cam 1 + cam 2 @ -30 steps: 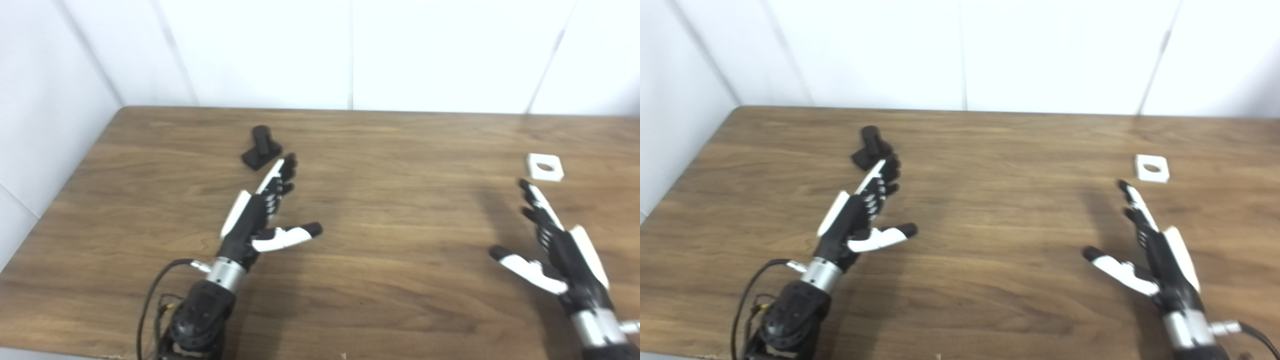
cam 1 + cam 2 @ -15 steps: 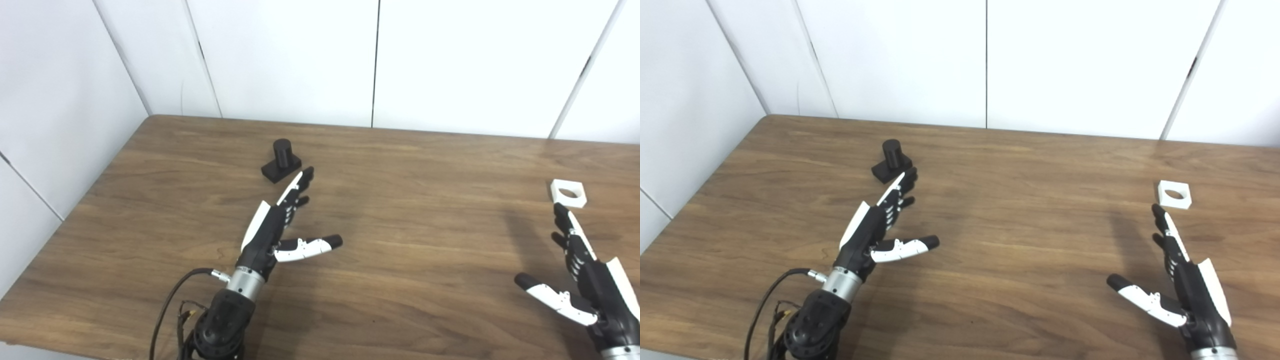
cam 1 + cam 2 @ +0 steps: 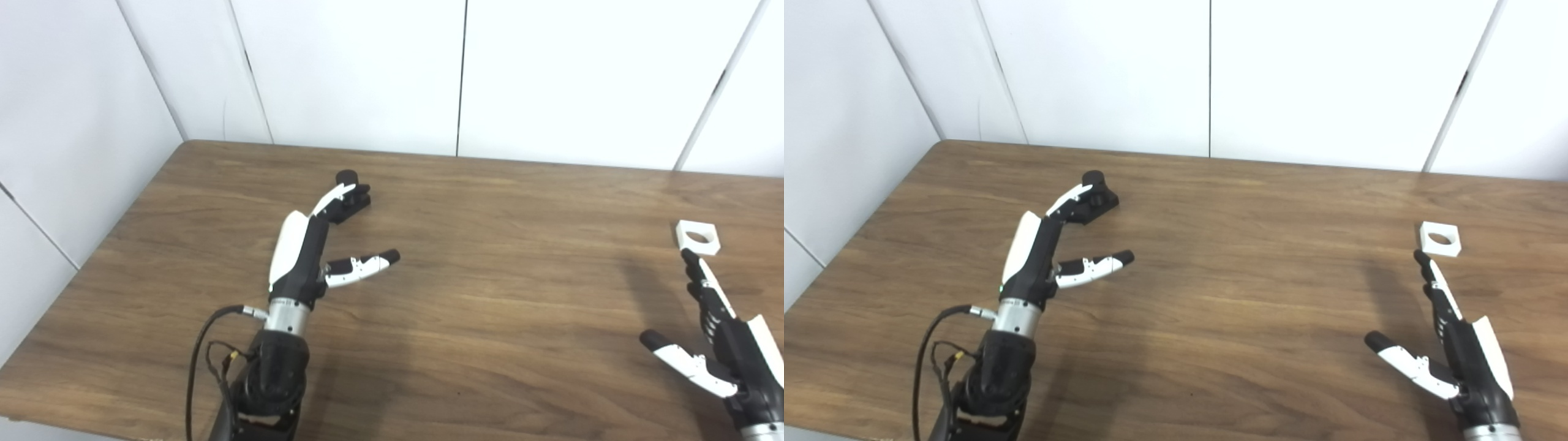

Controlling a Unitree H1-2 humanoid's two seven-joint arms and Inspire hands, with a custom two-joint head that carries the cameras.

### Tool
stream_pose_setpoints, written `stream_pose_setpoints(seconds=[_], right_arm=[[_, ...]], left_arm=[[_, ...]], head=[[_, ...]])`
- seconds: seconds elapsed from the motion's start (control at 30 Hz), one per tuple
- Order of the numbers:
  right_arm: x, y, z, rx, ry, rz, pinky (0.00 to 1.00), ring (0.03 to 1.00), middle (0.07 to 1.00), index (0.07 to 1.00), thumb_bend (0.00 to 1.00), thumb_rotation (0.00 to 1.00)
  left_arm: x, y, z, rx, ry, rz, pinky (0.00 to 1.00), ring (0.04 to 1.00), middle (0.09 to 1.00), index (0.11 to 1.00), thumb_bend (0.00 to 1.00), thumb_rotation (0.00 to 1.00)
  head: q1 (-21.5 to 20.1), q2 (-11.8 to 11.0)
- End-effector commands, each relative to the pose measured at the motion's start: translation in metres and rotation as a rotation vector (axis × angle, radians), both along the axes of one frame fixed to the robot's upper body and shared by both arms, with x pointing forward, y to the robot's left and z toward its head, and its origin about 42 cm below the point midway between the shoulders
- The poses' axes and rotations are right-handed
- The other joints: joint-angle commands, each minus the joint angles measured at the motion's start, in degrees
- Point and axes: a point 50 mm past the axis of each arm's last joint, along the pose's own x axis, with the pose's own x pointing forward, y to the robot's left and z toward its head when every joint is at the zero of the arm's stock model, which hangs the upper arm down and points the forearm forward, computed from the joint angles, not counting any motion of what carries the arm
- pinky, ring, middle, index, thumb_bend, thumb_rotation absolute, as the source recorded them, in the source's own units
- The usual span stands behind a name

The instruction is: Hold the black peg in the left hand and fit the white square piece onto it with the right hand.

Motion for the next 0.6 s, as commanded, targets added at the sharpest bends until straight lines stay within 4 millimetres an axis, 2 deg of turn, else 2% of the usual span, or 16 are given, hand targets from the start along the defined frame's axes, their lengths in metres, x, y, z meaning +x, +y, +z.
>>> stream_pose_setpoints(seconds=[0.0,0.13,0.33,0.47,0.57], right_arm=[[0.004,-0.005,0.011,0.006,-0.051,0.014,0.99,1.0,1.0,0.97,0.8,0.53],[0.004,-0.007,0.012,0.006,-0.038,0.013,0.92,0.988,0.996,0.965,0.82,0.52],[0.005,-0.007,0.013,0.009,-0.032,0.014,0.96,0.99,0.994,0.961,0.82,0.52],[0.006,-0.007,0.013,0.004,-0.041,0.018,0.96,0.986,0.988,0.957,0.82,0.51],[0.006,-0.009,0.013,-0.01,-0.035,0.015,0.95,0.984,0.985,0.958,0.82,0.52]], left_arm=[[0.009,-0.001,0.028,0.088,-0.085,0.055,0.66,0.824,0.875,0.741,0.8,0.22],[0.014,-0.004,0.037,0.188,-0.068,0.129,0.64,0.829,0.875,0.726,0.82,0.27],[0.029,-0.001,0.045,0.314,-0.107,0.194,0.68,0.877,0.89,0.719,0.83,0.27],[0.041,0.004,0.049,0.409,-0.126,0.222,0.78,0.912,0.902,0.717,0.83,0.26],[0.049,0.007,0.052,0.456,-0.132,0.247,0.79,0.924,0.907,0.712,0.84,0.27]], head=[[0.1,0.1],[0.2,0.2],[0.1,0.2],[0.0,0.1],[-0.2,0.0]])
